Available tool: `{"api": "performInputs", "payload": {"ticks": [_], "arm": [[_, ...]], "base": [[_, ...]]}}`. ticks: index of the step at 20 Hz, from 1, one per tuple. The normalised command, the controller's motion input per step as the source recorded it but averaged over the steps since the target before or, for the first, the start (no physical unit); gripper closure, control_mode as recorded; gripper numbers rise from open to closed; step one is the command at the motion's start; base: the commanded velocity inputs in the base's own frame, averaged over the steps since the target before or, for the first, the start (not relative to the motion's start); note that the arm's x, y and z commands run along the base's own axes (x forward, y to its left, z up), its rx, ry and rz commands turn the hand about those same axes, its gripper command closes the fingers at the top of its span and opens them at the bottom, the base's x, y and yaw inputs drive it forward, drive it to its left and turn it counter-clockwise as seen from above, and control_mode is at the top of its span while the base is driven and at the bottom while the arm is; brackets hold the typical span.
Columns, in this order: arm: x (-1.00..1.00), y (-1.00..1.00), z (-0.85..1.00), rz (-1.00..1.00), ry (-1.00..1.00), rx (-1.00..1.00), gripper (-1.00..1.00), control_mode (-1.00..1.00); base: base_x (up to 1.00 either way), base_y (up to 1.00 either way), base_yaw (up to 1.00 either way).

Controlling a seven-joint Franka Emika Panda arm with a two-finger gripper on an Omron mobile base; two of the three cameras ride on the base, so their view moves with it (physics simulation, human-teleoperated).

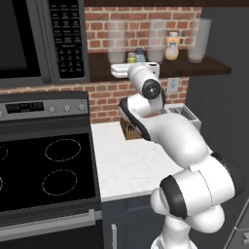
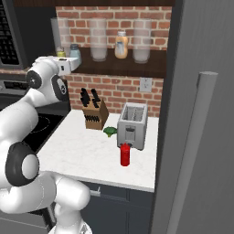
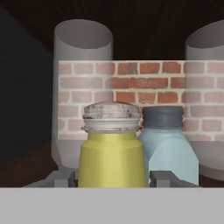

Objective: Put the shaker and condiment bottle from the counter next to their counterparts in the cabinet.

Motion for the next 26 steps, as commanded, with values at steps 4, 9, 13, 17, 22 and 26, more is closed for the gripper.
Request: {"api": "performInputs", "payload": {"ticks": [4, 9, 13, 17, 22, 26], "arm": [[0.07, 0.0, -0.03, 0.0, 0.0, 0.0, -1.0, -1.0], [0.01, 0.0, 0.0, 0.0, -0.01, 0.0, -1.0, -1.0], [-0.01, 0.0, 0.0, 0.0, -0.02, 0.0, -1.0, -1.0], [-0.21, 0.0, 0.0, 0.0, -0.01, 0.0, -1.0, -1.0], [-0.43, 0.0, 0.0, 0.0, -0.01, 0.0, -1.0, -1.0], [-0.45, 0.0, 0.0, 0.0, 0.0, 0.0, -1.0, -1.0]], "base": [[0.0, 0.0, 0.0], [0.0, 0.0, 0.0], [0.0, 0.0, 0.0], [0.0, 0.0, 0.0], [0.0, 0.0, 0.0], [0.0, 0.0, 0.0]]}}
